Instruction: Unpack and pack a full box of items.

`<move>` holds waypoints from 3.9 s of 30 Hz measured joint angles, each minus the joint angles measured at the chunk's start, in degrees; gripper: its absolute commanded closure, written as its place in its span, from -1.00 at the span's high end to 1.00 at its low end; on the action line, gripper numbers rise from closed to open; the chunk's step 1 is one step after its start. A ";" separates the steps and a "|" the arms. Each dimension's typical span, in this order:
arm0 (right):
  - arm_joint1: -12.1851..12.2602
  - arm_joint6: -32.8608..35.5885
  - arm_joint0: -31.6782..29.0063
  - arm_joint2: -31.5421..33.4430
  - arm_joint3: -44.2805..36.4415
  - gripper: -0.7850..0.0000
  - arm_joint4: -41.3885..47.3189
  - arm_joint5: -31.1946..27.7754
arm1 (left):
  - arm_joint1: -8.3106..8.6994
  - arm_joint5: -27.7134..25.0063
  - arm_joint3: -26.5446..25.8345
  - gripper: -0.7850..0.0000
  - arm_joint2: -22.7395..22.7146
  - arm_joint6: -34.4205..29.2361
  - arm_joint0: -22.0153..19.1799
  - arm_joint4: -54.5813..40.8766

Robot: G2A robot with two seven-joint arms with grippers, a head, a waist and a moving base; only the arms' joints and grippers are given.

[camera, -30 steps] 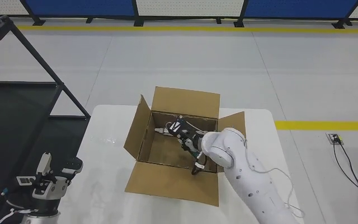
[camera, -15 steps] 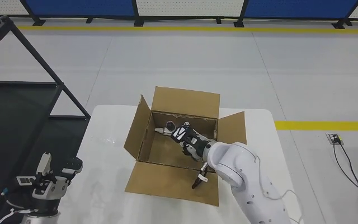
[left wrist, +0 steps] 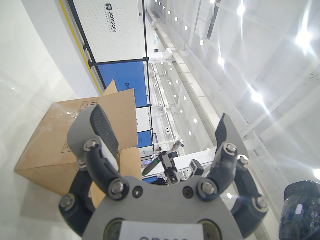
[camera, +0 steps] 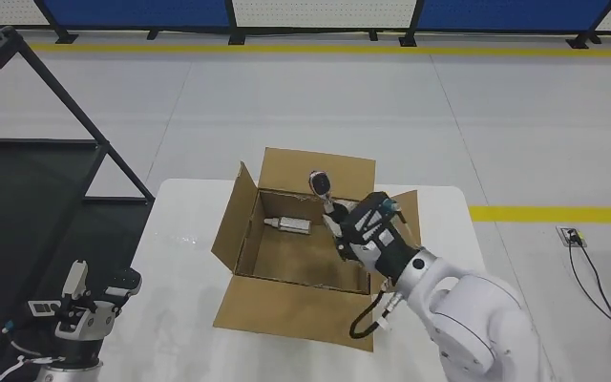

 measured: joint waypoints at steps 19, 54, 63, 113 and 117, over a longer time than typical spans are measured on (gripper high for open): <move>2.51 9.56 -14.40 26.61 -2.16 -1.00 7.03 8.16 | 0.00 0.00 0.00 1.00 0.00 0.00 0.00 0.00; 6.59 23.87 -3.87 19.37 36.74 -0.32 6.72 7.47 | 0.00 0.00 0.00 1.00 0.00 0.00 0.00 0.00; 7.26 23.68 -4.24 18.33 36.61 0.15 7.89 8.10 | 0.00 0.00 0.00 1.00 0.00 0.00 0.00 0.00; 2.57 3.62 25.37 -21.13 34.06 1.00 9.90 14.36 | -1.13 -2.82 -1.22 1.00 -4.88 0.33 4.07 -5.61; 2.57 3.62 25.37 -21.14 34.08 1.00 9.91 14.36 | -1.13 -2.82 -1.22 1.00 -4.88 0.33 4.07 -5.62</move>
